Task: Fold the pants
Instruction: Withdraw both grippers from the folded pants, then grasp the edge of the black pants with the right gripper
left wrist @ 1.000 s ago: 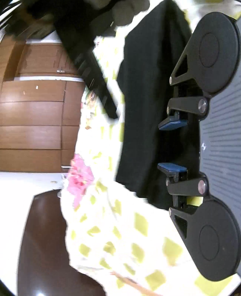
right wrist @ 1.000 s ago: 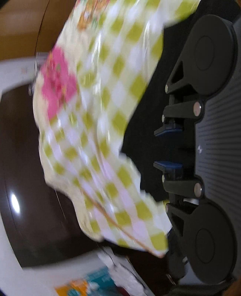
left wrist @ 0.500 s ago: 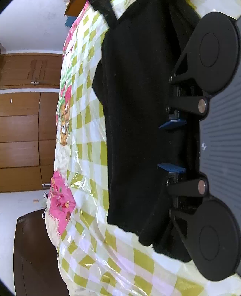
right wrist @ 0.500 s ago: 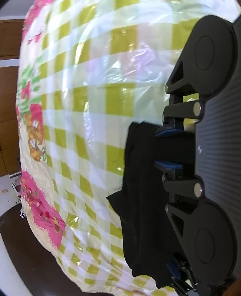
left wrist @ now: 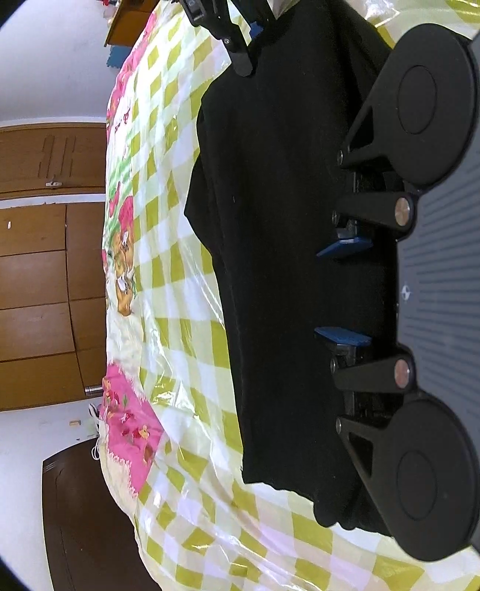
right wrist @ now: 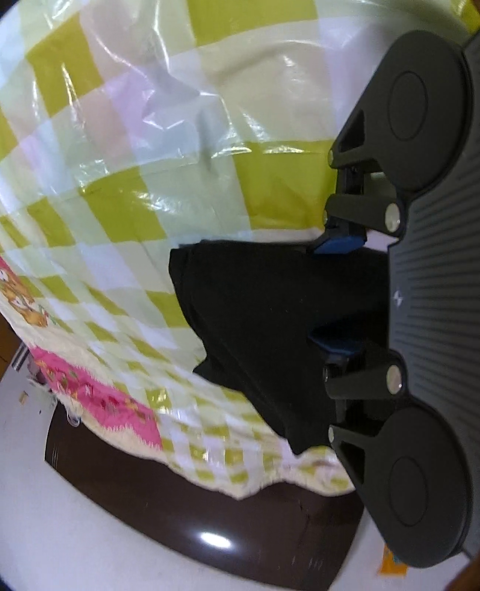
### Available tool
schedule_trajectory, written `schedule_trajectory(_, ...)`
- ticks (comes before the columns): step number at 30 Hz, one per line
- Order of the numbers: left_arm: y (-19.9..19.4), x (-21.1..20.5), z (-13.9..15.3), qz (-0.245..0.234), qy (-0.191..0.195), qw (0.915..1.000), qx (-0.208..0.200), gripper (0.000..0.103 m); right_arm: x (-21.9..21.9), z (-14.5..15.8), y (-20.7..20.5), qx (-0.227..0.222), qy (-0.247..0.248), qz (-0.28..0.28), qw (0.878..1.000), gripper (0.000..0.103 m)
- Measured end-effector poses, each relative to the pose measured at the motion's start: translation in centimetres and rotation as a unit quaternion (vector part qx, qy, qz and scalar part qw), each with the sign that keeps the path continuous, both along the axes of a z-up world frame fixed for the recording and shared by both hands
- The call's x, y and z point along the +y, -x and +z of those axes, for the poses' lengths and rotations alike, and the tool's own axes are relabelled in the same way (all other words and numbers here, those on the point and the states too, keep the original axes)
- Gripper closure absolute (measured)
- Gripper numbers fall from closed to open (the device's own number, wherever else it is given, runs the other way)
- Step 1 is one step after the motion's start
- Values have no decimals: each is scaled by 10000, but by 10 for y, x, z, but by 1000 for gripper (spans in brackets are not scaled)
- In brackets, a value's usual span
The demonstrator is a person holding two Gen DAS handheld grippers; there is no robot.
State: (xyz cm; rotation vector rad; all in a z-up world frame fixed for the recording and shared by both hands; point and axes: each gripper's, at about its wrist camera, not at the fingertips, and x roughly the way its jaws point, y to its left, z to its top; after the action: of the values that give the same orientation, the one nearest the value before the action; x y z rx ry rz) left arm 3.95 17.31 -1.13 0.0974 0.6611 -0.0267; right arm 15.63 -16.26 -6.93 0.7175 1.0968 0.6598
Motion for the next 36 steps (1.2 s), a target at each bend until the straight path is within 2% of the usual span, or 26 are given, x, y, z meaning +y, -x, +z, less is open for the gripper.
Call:
schedule_trajectory(3, -3, -5, -1, -95, -8, 9999, 118, 49, -1, -5, -8, 70, -135, 201, 9997, 54)
schedule_trajectory(6, -6, -11, -4, -141, -165, 9996, 205, 49, 9, -12, -17, 104, -316, 149, 9993, 54)
schedule_trajectory(7, -7, -12, -4, -155, -206, 9994, 229, 49, 12, -12, -19, 78, -316, 75, 9994, 59)
schedule_trajectory(8, -7, -13, -4, -157, -241, 9993, 258, 49, 14, -11, -19, 37, -265, -12, 9996, 69)
schedule_trajectory(11, -6, -15, -1, -210, -285, 9988, 349, 49, 7, -9, -16, 99, -374, -135, 9992, 84)
schedule_trajectory(14, 0, -22, 3, -419, -321, 9978, 403, 49, -8, 0, -9, 105, -244, -113, 9996, 87)
schedule_trajectory(20, 9, -63, 5, -1121, 23, 9925, 496, 49, -54, 20, -4, -62, 529, -272, 9982, 88)
schedule_trajectory(22, 12, -85, 7, -1431, -28, 9887, 450, 49, -72, 30, -3, -106, 765, -210, 9968, 88)
schedule_trajectory(25, 9, -109, 21, -1800, 299, 9829, 257, 49, -88, 36, 6, -212, 919, -161, 9954, 84)
schedule_trajectory(27, 5, -125, 28, -1959, 370, 9799, 102, 49, -95, 33, 11, -228, 892, -239, 9955, 78)
schedule_trajectory(30, -6, -156, 28, -2195, 271, 9752, -10, 49, -102, 25, 12, -261, 698, -399, 9964, 75)
schedule_trajectory(32, -12, -172, 22, -2354, 264, 9715, 89, 49, -107, 20, 8, -290, 508, -525, 9969, 73)
schedule_trajectory(36, -13, -190, 6, -2528, -75, 9666, 408, 49, -118, 13, -3, -298, 371, -631, 9969, 72)
